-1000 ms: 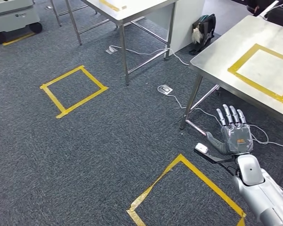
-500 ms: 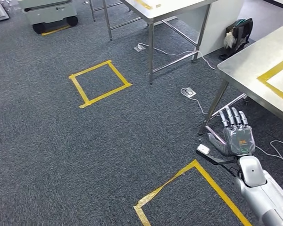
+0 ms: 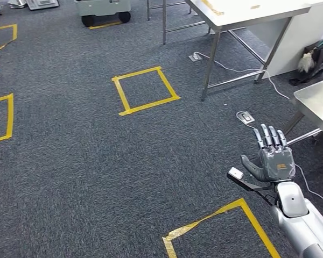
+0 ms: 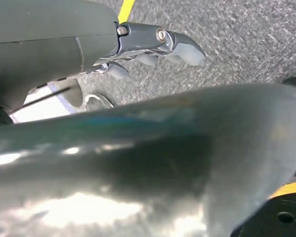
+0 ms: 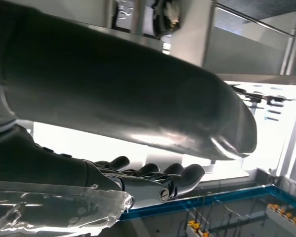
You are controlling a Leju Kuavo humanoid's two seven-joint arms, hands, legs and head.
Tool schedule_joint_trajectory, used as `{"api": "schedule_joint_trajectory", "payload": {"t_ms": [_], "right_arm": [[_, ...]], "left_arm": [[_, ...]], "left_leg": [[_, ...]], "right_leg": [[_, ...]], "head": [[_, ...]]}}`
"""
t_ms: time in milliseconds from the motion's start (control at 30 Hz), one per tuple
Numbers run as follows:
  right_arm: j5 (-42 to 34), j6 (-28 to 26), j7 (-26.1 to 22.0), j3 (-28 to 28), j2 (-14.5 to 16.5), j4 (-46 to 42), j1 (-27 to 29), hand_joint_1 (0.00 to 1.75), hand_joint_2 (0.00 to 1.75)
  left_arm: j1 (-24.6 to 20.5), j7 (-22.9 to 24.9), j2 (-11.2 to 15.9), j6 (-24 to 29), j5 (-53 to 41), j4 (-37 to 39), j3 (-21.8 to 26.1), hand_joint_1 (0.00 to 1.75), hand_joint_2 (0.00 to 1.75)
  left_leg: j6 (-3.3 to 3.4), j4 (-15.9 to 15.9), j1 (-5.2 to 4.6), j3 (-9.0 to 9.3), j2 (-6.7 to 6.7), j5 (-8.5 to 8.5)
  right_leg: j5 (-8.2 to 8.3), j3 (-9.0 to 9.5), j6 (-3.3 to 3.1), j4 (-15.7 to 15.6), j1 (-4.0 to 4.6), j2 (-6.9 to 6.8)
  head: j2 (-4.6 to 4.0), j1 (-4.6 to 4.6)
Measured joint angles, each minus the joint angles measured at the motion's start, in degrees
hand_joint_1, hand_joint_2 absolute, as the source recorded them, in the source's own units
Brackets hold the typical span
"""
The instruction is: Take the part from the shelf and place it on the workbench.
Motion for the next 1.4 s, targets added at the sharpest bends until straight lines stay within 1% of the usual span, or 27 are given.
{"api": "schedule_joint_trajectory", "payload": {"t_ms": [67,100,133,167,233,300,367,400,467,533,567,600,633,667,733,800,867,900,967,1033,1100,1167,1200,1233,1300,1367,1400], "right_arm": [[-0.03,0.01,-0.08,-0.19,-0.11,-0.01,0.16,0.0,0.0],[-0.04,0.01,-0.12,-0.24,-0.14,-0.02,0.27,0.0,0.0],[-0.04,0.01,-0.15,-0.27,-0.16,-0.05,0.35,0.0,0.0],[-0.04,0.01,-0.15,-0.3,-0.2,-0.13,0.35,0.0,0.0],[-0.04,0.01,-0.15,-0.39,-0.28,-0.37,0.3,0.0,0.0],[-0.04,0.0,-0.15,-0.55,-0.42,-0.51,0.4,0.0,0.0],[-0.04,0.01,-0.17,-0.65,-0.52,-0.51,0.51,0.0,0.0],[-0.04,0.01,-0.2,-0.67,-0.55,-0.51,0.52,0.0,0.0],[-0.11,0.01,-0.24,-0.73,-0.58,-0.52,0.5,0.0,0.0],[-0.44,-0.09,-0.24,-0.99,-0.93,-0.67,0.77,0.0,0.0],[-0.72,-0.16,-0.23,-1.23,-1.26,-0.81,1.12,0.0,0.0],[-1.1,-0.25,-0.21,-1.64,-1.68,-1.11,1.77,0.0,0.0],[-1.52,-0.33,-0.19,-2.17,-2.14,-1.54,2.57,0.0,0.0],[-1.91,-0.42,-0.17,-2.76,-2.59,-2.12,3.56,0.0,0.0],[-2.56,-0.64,-0.21,-4.13,-3.58,-3.48,5.92,0.0,0.0],[-2.98,-0.75,-0.25,-5.94,-4.79,-4.72,8.85,0.0,0.0],[-3.17,-0.71,-0.32,-7.92,-5.74,-6.04,11.81,0.0,0.0],[-3.17,-0.67,-0.41,-8.71,-5.98,-6.73,13.0,0.0,0.0],[-3.14,-0.58,-0.72,-10.15,-6.35,-8.05,14.64,0.0,0.0],[-3.09,-0.48,-0.95,-11.31,-6.61,-9.0,15.36,0.0,0.0],[-3.04,-0.44,-1.07,-12.03,-6.72,-9.62,15.79,0.0,0.0],[-3.01,-0.44,-1.11,-12.41,-6.75,-10.2,16.14,0.0,0.0],[-3.01,-0.44,-1.11,-12.56,-6.79,-10.52,16.23,0.0,0.0],[-3.01,-0.44,-1.11,-12.75,-6.86,-10.82,16.31,0.0,0.0],[-3.01,-0.44,-1.11,-13.16,-7.04,-11.22,16.56,0.0,0.0],[-2.99,-0.42,-1.15,-13.44,-7.14,-11.32,16.78,0.0,0.0],[-2.95,-0.38,-1.24,-13.52,-7.15,-11.32,16.81,0.0,0.0]], "left_arm": [[0.03,-0.06,0.17,-0.01,0.06,0.0,0.0,0.0,0.0],[0.11,-0.08,0.22,-0.02,0.08,0.01,0.0,0.0,0.0],[0.26,-0.1,0.2,-0.03,0.1,0.01,0.0,0.0,0.0],[0.44,-0.1,0.11,-0.04,0.11,0.02,0.0,0.0,0.0],[0.58,-0.1,0.03,-0.04,0.13,0.03,0.0,0.0,0.0],[0.33,-0.1,-0.01,-0.04,0.16,0.04,0.0,0.0,0.0],[0.16,-0.1,-0.08,-0.04,0.2,0.04,0.0,0.0,0.0],[0.17,-0.1,-0.12,-0.04,0.21,0.04,0.0,0.0,0.0],[0.28,-0.1,-0.13,-0.03,0.42,0.04,0.0,0.0,0.0],[0.28,-0.11,-0.17,0.07,0.92,0.04,0.0,0.0,0.0],[0.28,-0.14,-0.26,0.22,1.3,0.04,0.0,0.0,0.0],[0.42,-0.19,-0.38,0.44,1.76,0.04,0.0,0.0,0.0],[0.65,-0.24,-0.53,0.69,2.26,0.04,0.0,0.0,0.0],[1.03,-0.29,-0.74,0.92,2.81,0.04,0.01,0.0,0.0],[1.67,-0.43,-1.12,1.22,3.73,0.04,0.02,0.0,0.0],[1.95,-0.75,-1.44,1.44,4.68,0.04,0.05,0.0,0.0],[2.21,-1.09,-1.65,1.52,5.56,0.04,0.08,0.0,0.0],[2.4,-1.19,-1.72,1.49,5.84,0.04,0.08,0.0,0.0],[2.76,-1.29,-1.85,1.34,6.3,0.04,0.09,0.0,0.0],[2.92,-1.31,-1.84,1.19,6.58,0.04,0.09,0.0,0.0],[3.05,-1.31,-1.72,1.12,6.67,0.04,0.09,0.0,0.0],[3.29,-1.31,-1.71,1.07,6.71,0.05,0.08,0.0,0.0],[3.4,-1.31,-1.78,1.05,6.71,0.07,0.07,0.0,0.0],[3.43,-1.31,-1.84,1.04,6.71,0.08,0.07,0.0,0.0],[3.29,-1.31,-1.92,1.04,6.71,0.08,0.07,0.0,0.0],[3.15,-1.31,-1.96,1.05,6.77,0.08,0.07,0.0,0.0],[3.15,-1.31,-1.99,1.05,6.88,0.08,0.07,0.0,0.0]], "left_leg": [[-0.71,0.07,0.01,-0.37,-1.43,0.22],[-1.13,0.0,0.09,-0.59,-2.12,0.44],[-1.49,-0.16,0.26,-0.76,-2.82,0.67],[-1.8,-0.08,0.33,-0.9,-2.66,0.66],[-2.25,2.49,0.13,-2.15,0.41,-1.12],[-2.51,9.75,-0.05,-5.57,4.31,-5.09],[-2.56,16.31,0.0,-8.6,5.34,-7.55],[-2.5,16.78,0.0,-8.69,5.44,-7.19],[-2.23,11.16,-0.07,-5.39,6.25,-4.04],[-1.83,3.56,-0.44,-1.04,8.92,-1.59],[-1.56,1.44,-0.63,0.12,9.79,-1.18],[-1.27,0.55,-0.81,0.52,9.9,-1.22],[-0.87,0.42,-0.84,0.49,9.0,-1.19],[-0.52,0.24,-0.78,0.55,8.26,-1.11],[0.21,-0.03,-0.52,0.76,6.89,-0.98],[0.72,-0.1,-0.37,0.82,5.34,-1.0],[0.93,-0.09,-0.4,0.86,3.64,-1.06],[0.95,-0.09,-0.41,0.92,2.87,-1.09],[0.85,-0.06,-0.36,1.11,1.39,-1.12],[0.4,0.09,-0.38,1.16,0.08,-1.19],[-0.39,0.12,-0.34,0.89,-1.06,-0.98],[-1.11,-0.03,-0.14,0.64,-1.96,-0.69],[-1.36,0.28,-0.16,0.44,-1.26,-0.95],[-1.57,1.55,-0.26,-0.19,0.22,-1.87],[-1.9,7.8,-0.44,-3.2,3.93,-5.44],[-2.1,15.19,-0.38,-6.72,5.22,-8.49],[-2.11,16.74,-0.37,-7.41,5.32,-8.63]], "right_leg": [[1.14,2.16,-0.12,-4.25,-0.39,2.27],[0.99,2.41,-0.38,-4.56,-0.32,2.37],[1.12,2.53,-0.77,-4.53,-0.2,1.59],[1.23,2.59,-1.17,-4.58,-0.1,0.83],[1.39,2.8,-1.97,-4.8,0.0,-0.8],[1.35,2.83,-2.47,-4.87,0.31,-2.56],[1.27,2.81,-2.63,-4.86,0.57,-4.42],[1.23,2.83,-2.65,-4.86,0.65,-5.27],[1.11,3.0,-2.53,-4.86,0.73,-6.78],[0.75,3.15,-2.07,-4.75,1.05,-8.09],[0.57,3.3,-1.78,-4.74,1.21,-8.74],[0.41,3.51,-1.46,-4.83,1.34,-9.46],[0.32,3.82,-1.17,-5.0,1.33,-10.17],[0.11,4.08,-0.81,-5.06,1.21,-10.21],[-1.47,3.44,-0.26,-3.08,0.89,-7.57],[-4.96,0.11,0.0,3.86,0.7,-4.04],[-7.34,-3.64,0.1,10.72,0.71,-3.05],[-6.9,-4.24,0.11,11.28,0.69,-2.98],[-3.16,-2.14,0.09,5.92,0.47,-2.43],[-0.03,1.61,0.16,-1.74,0.01,0.03],[0.52,3.24,-0.19,-4.62,-0.06,1.34],[0.76,3.4,-0.95,-4.77,0.17,0.11],[0.87,3.49,-1.34,-4.88,0.2,-0.51],[0.94,3.57,-1.72,-5.02,0.22,-1.22],[0.92,3.64,-2.31,-5.14,0.42,-2.83],[0.81,3.62,-2.55,-5.14,0.63,-4.53],[0.78,3.63,-2.6,-5.14,0.68,-5.33]], "head": [[0.0,-0.04],[0.0,-0.07],[0.0,-0.08],[0.0,-0.09],[0.0,-0.39],[0.0,-0.66],[0.0,-0.64],[0.0,-0.64],[0.0,-0.66],[0.0,-0.68],[0.0,-0.62],[0.0,-0.56],[0.0,-0.51],[0.0,-0.45],[0.0,-0.33],[0.0,-0.02],[0.0,0.14],[0.0,0.16],[0.0,0.16],[0.0,0.14],[0.0,0.09],[0.0,0.05],[0.0,0.0],[0.0,-0.14],[0.0,-0.37],[0.0,-0.41],[0.0,-0.43]]}}
